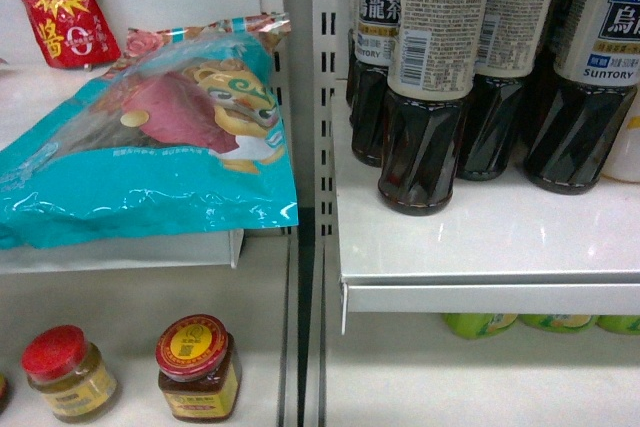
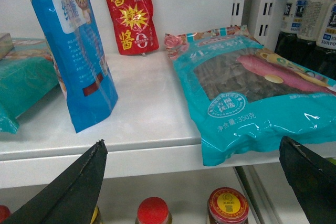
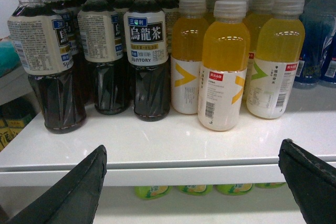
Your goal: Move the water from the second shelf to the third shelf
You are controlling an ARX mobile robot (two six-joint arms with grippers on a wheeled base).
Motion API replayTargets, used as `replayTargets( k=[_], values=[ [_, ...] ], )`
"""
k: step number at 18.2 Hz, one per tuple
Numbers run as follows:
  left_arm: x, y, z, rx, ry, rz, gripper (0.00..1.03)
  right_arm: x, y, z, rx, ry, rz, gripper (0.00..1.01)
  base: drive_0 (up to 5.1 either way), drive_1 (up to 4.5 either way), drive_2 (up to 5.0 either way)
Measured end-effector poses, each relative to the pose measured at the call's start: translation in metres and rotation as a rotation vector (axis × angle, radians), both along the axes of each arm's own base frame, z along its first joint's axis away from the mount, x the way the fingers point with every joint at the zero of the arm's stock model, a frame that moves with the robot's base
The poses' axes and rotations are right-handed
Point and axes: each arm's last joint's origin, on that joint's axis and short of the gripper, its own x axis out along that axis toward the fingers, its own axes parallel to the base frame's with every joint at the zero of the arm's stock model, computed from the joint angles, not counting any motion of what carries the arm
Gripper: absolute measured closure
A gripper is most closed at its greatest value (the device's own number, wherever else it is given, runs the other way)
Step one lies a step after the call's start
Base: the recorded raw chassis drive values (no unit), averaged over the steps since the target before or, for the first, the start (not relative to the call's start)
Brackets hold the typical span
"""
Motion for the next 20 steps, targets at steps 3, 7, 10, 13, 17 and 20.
replayTargets(
  k=[3, 7, 10, 13, 17, 20],
  values=[
    [0.0, 0.0, 0.0, 0.0, 0.0, 0.0, 0.05, 0.0, 0.0, 0.0, 0.0, 0.0, 0.0, 0.03, 0.0, 0.0, 0.0],
    [0.0, 0.0, 0.0, 0.0, 0.0, 0.0, 0.05, 0.0, 0.0, 0.0, 0.0, 0.0, 0.0, 0.03, 0.0, 0.0, 0.0],
    [0.0, 0.0, 0.0, 0.0, 0.0, 0.0, 0.05, 0.0, 0.0, 0.0, 0.0, 0.0, 0.0, 0.03, 0.0, 0.0, 0.0],
    [0.0, 0.0, 0.0, 0.0, 0.0, 0.0, 0.05, 0.0, 0.0, 0.0, 0.0, 0.0, 0.0, 0.03, 0.0, 0.0, 0.0],
    [0.0, 0.0, 0.0, 0.0, 0.0, 0.0, 0.05, 0.0, 0.0, 0.0, 0.0, 0.0, 0.0, 0.03, 0.0, 0.0, 0.0],
    [0.0, 0.0, 0.0, 0.0, 0.0, 0.0, 0.05, 0.0, 0.0, 0.0, 0.0, 0.0, 0.0, 0.03, 0.0, 0.0, 0.0]
  ],
)
